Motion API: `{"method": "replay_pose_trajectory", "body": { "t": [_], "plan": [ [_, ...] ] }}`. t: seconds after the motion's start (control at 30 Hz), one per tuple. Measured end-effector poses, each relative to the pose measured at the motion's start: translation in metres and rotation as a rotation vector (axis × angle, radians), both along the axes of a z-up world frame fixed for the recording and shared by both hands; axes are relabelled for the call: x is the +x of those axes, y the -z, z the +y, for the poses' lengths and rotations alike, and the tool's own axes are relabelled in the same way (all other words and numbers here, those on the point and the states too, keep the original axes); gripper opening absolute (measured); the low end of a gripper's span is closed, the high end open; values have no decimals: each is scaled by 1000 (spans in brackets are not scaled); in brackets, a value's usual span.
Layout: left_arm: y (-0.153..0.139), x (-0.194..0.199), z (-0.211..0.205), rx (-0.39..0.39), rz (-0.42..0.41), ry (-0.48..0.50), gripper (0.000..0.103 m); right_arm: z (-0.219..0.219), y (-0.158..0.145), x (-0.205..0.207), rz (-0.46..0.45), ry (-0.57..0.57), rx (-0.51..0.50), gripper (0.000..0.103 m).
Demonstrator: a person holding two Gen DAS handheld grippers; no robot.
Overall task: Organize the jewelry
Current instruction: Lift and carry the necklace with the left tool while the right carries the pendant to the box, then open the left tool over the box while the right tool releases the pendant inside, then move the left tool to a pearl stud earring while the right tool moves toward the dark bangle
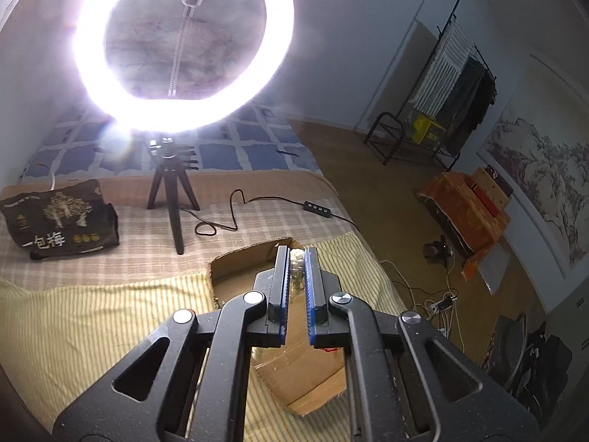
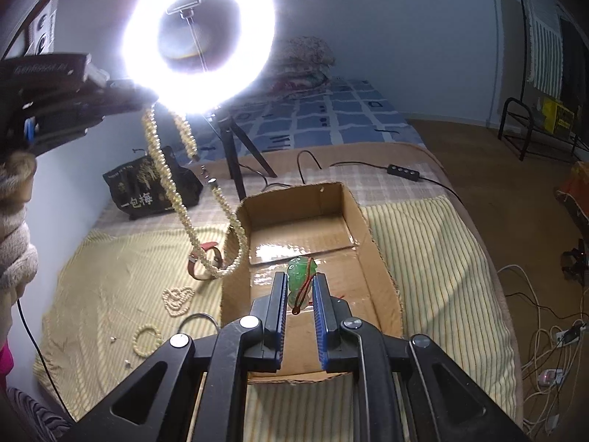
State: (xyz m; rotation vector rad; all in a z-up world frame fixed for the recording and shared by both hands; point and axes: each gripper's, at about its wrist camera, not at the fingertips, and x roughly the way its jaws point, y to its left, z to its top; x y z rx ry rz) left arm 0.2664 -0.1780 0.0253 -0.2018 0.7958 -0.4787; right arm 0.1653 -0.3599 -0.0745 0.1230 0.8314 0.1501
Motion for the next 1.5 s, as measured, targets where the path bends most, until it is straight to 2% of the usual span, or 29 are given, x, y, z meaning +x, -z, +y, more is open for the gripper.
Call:
{"method": "replay_pose_trajectory", "body": {
  "t": [0.43, 0.63, 0.7, 0.8, 0.87, 0.9, 0.93, 0.97, 1.0, 1.5],
  "plan": [
    [52, 31, -29, 70, 77, 1, 5, -16, 24, 14, 52, 16, -5, 12],
    [67, 41, -35, 92, 103, 1, 5, -14, 34, 18, 78, 4, -3, 13],
    [71, 42, -37, 93, 104, 8, 5, -13, 35, 19, 83, 1, -3, 16],
    [70, 41, -38, 92, 100, 19, 5, -11, 35, 18, 80, -10, -3, 31],
    [71, 41, -38, 89, 115, 28, 7, -9, 34, 16, 71, -10, -19, 54],
    [70, 41, -37, 90, 117, 29, 14, -8, 33, 16, 65, -6, -29, 69],
    [70, 40, -36, 92, 112, 27, 25, -7, 32, 15, 56, -1, -38, 74],
    [69, 39, -35, 94, 106, 24, 30, -6, 31, 13, 46, 4, -45, 79],
    [68, 37, -33, 95, 101, 20, 35, -6, 30, 13, 40, 4, -49, 80],
    [53, 9, 10, 122, 72, -20, 36, 4, 15, 3, 15, -1, -58, 83]
  ]
}}
